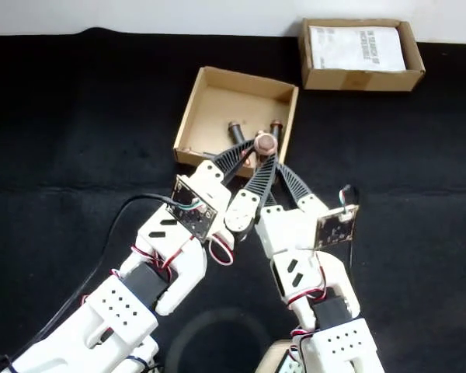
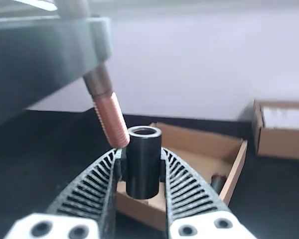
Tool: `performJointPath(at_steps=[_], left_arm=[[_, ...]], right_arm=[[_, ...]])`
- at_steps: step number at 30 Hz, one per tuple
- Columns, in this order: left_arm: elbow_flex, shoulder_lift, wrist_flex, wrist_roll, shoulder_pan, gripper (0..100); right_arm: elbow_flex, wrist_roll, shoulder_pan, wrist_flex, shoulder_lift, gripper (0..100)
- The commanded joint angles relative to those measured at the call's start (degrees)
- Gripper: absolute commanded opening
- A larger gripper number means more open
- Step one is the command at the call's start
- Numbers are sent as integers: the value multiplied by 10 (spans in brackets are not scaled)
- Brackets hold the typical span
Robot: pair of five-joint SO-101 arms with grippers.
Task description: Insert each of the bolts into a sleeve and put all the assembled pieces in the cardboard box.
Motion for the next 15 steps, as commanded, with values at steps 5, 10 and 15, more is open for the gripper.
performJointPath(at_steps=[5,10,15], left_arm=[[-45,-12,-15,-3,0,9],[-115,8,-11,0,-19,9],[-186,78,-11,1,-40,9]], right_arm=[[69,22,-5,-20,-16,7],[76,21,-22,-19,-16,7],[75,21,-36,-20,-16,7]])
